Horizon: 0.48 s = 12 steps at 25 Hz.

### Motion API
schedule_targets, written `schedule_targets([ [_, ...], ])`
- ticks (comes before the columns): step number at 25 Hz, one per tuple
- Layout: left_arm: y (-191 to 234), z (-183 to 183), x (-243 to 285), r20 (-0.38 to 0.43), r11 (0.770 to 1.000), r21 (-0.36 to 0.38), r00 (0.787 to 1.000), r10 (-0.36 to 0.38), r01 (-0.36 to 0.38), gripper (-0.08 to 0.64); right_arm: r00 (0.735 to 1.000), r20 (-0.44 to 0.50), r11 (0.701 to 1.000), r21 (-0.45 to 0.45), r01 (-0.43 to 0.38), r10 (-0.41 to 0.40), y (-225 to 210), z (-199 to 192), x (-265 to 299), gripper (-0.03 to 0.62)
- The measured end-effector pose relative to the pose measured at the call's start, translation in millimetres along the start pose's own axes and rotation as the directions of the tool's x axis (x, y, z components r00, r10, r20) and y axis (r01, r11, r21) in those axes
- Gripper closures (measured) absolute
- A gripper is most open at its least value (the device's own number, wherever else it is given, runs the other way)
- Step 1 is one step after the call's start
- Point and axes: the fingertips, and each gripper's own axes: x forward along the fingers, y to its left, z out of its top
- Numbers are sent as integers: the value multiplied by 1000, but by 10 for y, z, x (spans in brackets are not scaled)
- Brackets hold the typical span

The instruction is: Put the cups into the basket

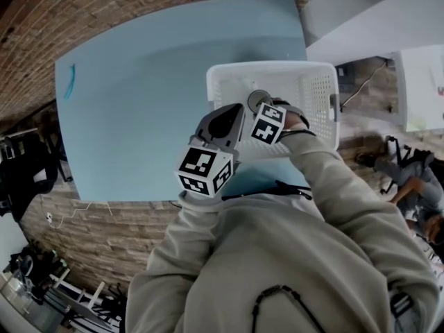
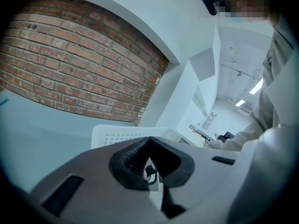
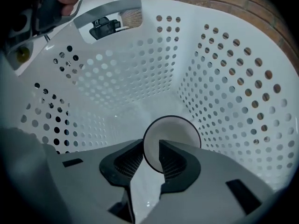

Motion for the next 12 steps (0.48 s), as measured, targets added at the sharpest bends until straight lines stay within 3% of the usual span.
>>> schedule_targets([
  [6,-4,-28,-8,-2,1000,-2,1000,0,0,565,1000,-5,1000,24,-4,4,-29,-17,-32,412],
  [12,-91,4,-13,3,1000,6,1000,-17,17,565,1000,-9,1000,29,5,-5,-11,-28,-101,410],
])
